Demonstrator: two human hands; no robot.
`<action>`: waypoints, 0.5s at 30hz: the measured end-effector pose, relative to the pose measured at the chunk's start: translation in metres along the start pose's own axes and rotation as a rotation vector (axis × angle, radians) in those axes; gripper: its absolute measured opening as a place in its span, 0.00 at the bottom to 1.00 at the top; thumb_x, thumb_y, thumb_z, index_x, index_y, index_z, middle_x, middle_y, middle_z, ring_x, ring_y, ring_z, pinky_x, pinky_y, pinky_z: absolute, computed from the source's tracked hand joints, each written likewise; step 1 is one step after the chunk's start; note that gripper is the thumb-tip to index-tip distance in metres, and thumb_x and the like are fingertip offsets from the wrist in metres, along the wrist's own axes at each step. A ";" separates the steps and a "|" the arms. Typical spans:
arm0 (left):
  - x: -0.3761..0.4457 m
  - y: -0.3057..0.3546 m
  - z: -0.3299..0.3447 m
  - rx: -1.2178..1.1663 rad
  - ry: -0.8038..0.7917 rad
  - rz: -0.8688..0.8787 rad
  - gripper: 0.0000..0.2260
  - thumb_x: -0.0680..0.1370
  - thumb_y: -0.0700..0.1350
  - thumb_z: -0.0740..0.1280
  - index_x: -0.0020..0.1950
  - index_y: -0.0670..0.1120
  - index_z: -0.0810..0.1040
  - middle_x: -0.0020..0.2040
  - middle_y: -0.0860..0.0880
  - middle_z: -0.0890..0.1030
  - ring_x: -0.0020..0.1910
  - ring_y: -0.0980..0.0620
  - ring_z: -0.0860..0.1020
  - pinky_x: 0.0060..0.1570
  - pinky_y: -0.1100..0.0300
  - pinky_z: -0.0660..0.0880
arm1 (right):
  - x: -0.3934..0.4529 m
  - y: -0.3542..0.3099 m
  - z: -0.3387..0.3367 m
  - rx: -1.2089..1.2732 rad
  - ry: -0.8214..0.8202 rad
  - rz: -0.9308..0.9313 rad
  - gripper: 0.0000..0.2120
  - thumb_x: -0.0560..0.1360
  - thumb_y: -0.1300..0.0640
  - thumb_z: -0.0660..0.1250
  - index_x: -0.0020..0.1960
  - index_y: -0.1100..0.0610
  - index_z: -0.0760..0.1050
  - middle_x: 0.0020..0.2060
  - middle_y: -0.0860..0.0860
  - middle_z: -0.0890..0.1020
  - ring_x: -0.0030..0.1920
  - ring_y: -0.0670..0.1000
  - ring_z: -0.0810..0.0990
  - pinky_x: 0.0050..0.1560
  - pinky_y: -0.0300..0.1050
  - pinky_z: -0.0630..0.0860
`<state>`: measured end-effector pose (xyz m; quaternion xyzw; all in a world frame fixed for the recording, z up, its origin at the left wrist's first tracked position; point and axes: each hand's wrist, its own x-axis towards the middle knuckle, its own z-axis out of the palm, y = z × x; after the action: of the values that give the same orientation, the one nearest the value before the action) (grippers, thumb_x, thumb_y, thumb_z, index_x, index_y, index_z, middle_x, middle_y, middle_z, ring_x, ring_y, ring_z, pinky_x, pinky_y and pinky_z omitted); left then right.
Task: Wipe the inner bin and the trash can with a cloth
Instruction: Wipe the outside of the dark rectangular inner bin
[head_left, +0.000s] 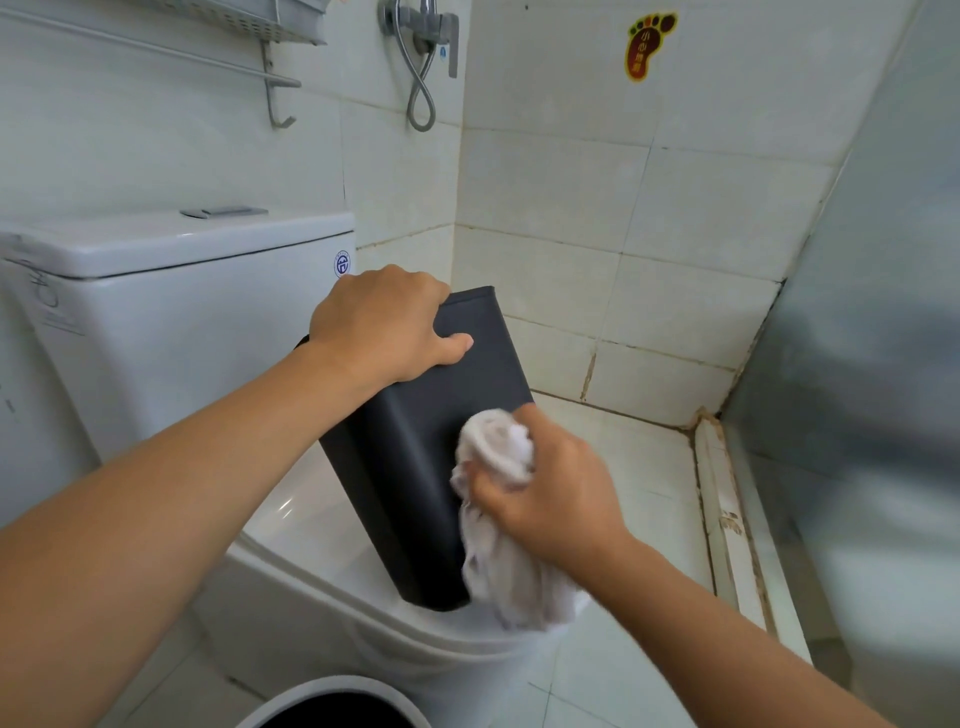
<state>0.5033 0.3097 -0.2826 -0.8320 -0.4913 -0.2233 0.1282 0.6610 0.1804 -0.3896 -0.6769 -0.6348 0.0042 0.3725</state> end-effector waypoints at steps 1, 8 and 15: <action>0.000 -0.002 0.000 -0.008 0.001 0.004 0.20 0.76 0.67 0.67 0.45 0.50 0.75 0.37 0.50 0.74 0.38 0.44 0.74 0.38 0.54 0.66 | -0.010 -0.009 0.003 0.007 -0.039 -0.097 0.21 0.69 0.34 0.70 0.46 0.46 0.64 0.35 0.44 0.75 0.36 0.48 0.74 0.35 0.46 0.71; -0.001 -0.002 0.000 -0.052 0.018 0.067 0.21 0.75 0.68 0.67 0.47 0.51 0.77 0.36 0.51 0.75 0.39 0.44 0.75 0.39 0.54 0.69 | 0.009 0.009 -0.007 -0.021 0.010 0.008 0.21 0.69 0.34 0.71 0.48 0.46 0.67 0.36 0.43 0.78 0.37 0.50 0.78 0.37 0.48 0.74; 0.000 0.003 -0.001 -0.018 0.013 0.037 0.20 0.75 0.68 0.67 0.46 0.51 0.76 0.36 0.51 0.73 0.39 0.43 0.75 0.38 0.54 0.69 | 0.027 0.035 -0.013 0.076 0.123 0.295 0.21 0.71 0.34 0.73 0.46 0.50 0.71 0.37 0.46 0.81 0.38 0.48 0.80 0.41 0.52 0.80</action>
<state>0.5060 0.3076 -0.2820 -0.8407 -0.4728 -0.2307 0.1283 0.7022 0.1998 -0.3852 -0.7471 -0.5039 0.0413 0.4316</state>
